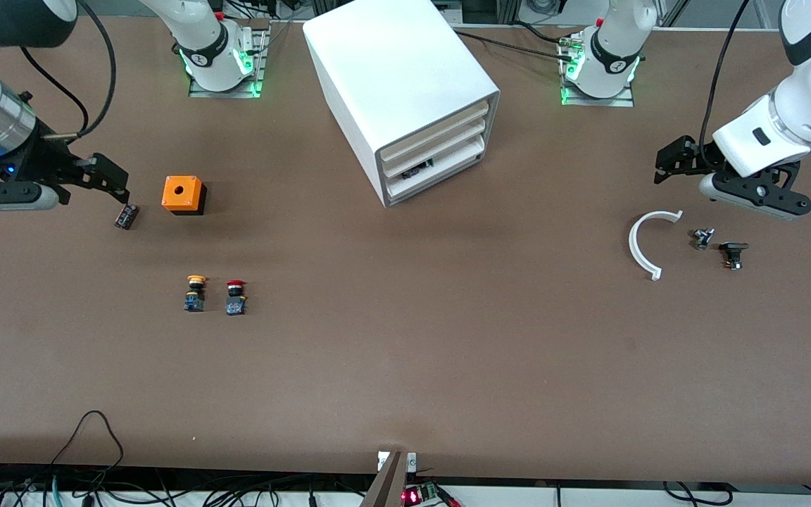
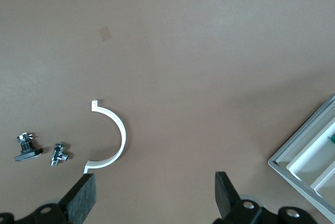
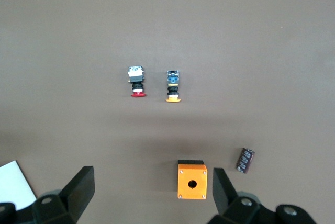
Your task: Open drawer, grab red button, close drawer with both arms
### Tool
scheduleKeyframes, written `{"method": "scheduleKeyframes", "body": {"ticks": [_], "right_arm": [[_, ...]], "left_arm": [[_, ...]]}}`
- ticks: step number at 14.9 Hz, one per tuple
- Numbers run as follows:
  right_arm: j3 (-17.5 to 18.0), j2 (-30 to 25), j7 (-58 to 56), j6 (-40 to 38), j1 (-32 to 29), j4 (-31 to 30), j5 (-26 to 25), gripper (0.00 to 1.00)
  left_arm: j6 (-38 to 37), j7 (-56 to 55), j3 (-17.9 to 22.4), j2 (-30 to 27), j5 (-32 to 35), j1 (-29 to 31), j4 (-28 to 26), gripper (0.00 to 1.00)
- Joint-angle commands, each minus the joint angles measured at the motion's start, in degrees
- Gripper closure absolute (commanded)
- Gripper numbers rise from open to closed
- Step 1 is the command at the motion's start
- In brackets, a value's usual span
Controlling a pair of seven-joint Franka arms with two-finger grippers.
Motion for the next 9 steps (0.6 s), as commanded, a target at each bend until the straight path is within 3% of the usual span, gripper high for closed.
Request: {"method": "scheduleKeyframes", "body": {"ticks": [1, 3, 9], "right_arm": [[0.8, -2.6, 0.5, -1.6, -1.4, -1.2, 0.2, 0.00], [2.4, -3.1, 0.0, -2.4, -3.3, -1.2, 0.3, 0.00], [2.5, -3.3, 0.8, -5.7, -3.2, 0.7, 1.2, 0.00]], "left_arm": [[0.6, -6.1, 1.1, -1.0, 3.7, -2.5, 0.2, 0.00], [-0.7, -9.6, 1.1, -0.4, 3.4, -1.8, 0.7, 0.00], [-4.7, -12.1, 0.9, -0.4, 3.4, -1.6, 2.2, 0.00]]}}
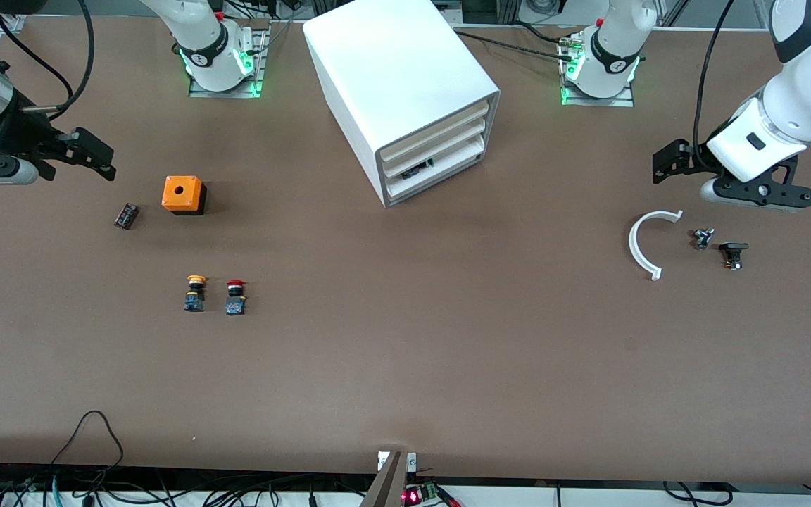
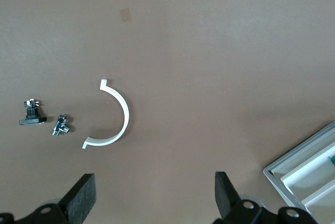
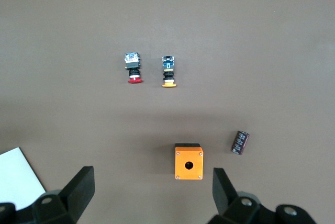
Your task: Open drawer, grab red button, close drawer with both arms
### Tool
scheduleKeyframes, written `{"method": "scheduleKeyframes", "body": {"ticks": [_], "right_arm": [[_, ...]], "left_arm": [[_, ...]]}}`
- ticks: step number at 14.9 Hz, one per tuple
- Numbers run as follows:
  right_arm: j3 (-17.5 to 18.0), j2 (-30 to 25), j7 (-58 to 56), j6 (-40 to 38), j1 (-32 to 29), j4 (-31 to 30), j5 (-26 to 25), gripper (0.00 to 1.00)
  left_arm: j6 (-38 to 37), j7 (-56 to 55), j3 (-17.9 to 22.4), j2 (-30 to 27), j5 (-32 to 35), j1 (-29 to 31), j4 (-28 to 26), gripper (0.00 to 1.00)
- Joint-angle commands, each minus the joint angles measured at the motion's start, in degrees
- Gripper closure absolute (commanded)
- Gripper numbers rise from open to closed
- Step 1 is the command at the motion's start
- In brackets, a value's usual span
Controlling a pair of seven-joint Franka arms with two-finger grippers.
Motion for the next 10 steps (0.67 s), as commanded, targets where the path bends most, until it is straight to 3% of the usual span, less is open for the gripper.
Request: {"method": "scheduleKeyframes", "body": {"ticks": [1, 10], "right_arm": [[1.2, -0.5, 0.7, -1.3, -1.1, 0.8, 1.0, 0.00], [1.2, 1.2, 0.9, 1.2, -0.8, 1.6, 1.5, 0.00]], "left_arm": [[-1.4, -0.8, 0.2, 0.0, 1.2, -0.2, 1.3, 0.00], [-1.6, -0.8, -0.1, -0.1, 1.2, -0.3, 1.4, 0.00]]}}
